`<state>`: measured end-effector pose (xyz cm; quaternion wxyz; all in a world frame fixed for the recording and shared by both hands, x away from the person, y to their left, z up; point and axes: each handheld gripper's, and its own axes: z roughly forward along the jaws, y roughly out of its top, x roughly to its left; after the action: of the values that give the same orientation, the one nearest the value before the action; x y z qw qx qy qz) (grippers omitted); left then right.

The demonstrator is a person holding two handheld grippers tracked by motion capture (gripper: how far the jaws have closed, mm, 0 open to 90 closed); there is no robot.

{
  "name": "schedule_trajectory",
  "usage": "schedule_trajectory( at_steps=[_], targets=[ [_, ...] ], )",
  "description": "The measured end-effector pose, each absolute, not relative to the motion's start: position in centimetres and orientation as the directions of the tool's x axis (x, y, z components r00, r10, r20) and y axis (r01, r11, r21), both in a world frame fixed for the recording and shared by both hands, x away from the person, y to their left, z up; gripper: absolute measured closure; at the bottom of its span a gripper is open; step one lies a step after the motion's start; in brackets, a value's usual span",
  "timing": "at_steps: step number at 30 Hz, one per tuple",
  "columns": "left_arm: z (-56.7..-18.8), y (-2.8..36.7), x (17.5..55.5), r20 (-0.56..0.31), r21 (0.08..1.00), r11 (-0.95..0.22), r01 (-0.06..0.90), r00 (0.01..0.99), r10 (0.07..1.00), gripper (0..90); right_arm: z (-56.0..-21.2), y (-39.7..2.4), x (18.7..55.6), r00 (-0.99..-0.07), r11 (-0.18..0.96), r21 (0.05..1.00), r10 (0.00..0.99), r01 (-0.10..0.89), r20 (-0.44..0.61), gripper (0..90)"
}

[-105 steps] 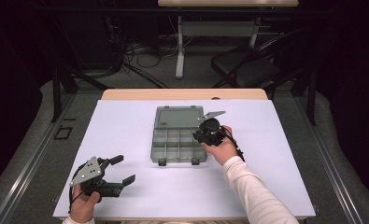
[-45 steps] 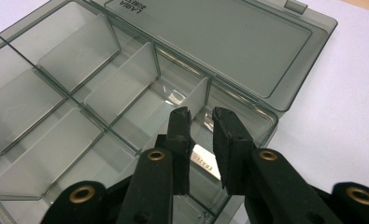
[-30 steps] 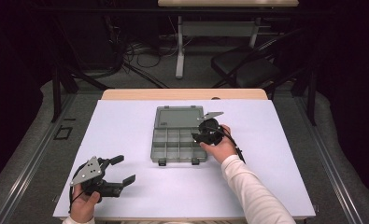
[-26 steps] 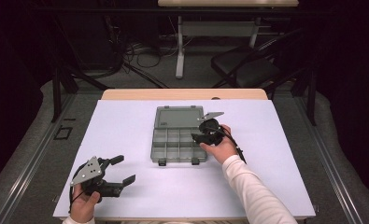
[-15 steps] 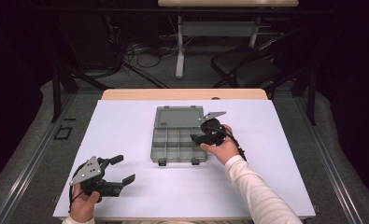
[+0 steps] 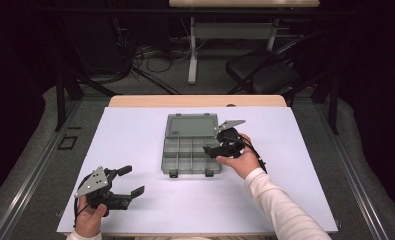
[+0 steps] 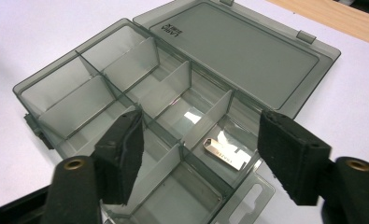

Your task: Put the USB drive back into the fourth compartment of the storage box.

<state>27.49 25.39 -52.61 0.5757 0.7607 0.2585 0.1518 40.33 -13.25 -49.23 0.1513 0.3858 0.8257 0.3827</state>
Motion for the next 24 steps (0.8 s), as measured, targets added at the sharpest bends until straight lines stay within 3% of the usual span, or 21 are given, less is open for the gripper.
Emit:
schedule_trajectory(
  at_steps=[8,15,20,24],
  targets=[
    [-52.6,25.2,27.8,-0.068,0.955,-0.203,0.216,0.826,0.559,15.8,-48.9,-12.8,39.8,-0.669,0.423,0.765,0.743,0.485,0.012,16.6],
    [-52.6,25.2,28.1,-0.077,0.953,-0.198,0.228,0.817,0.571,15.8,-48.5,-12.6,39.3,-0.656,0.4,0.789,0.755,0.466,0.004,13.7],
    [-52.7,25.1,28.0,-0.079,0.954,-0.196,0.229,0.817,0.571,15.7,-48.4,-12.7,39.0,-0.651,0.389,0.792,0.759,0.471,0.014,1.0],
    [-52.7,25.2,28.0,-0.08,0.952,-0.197,0.233,0.815,0.575,15.8,-48.4,-12.7,38.8,-0.641,0.398,0.785,0.768,0.475,-0.001,0.0]
  ],
)
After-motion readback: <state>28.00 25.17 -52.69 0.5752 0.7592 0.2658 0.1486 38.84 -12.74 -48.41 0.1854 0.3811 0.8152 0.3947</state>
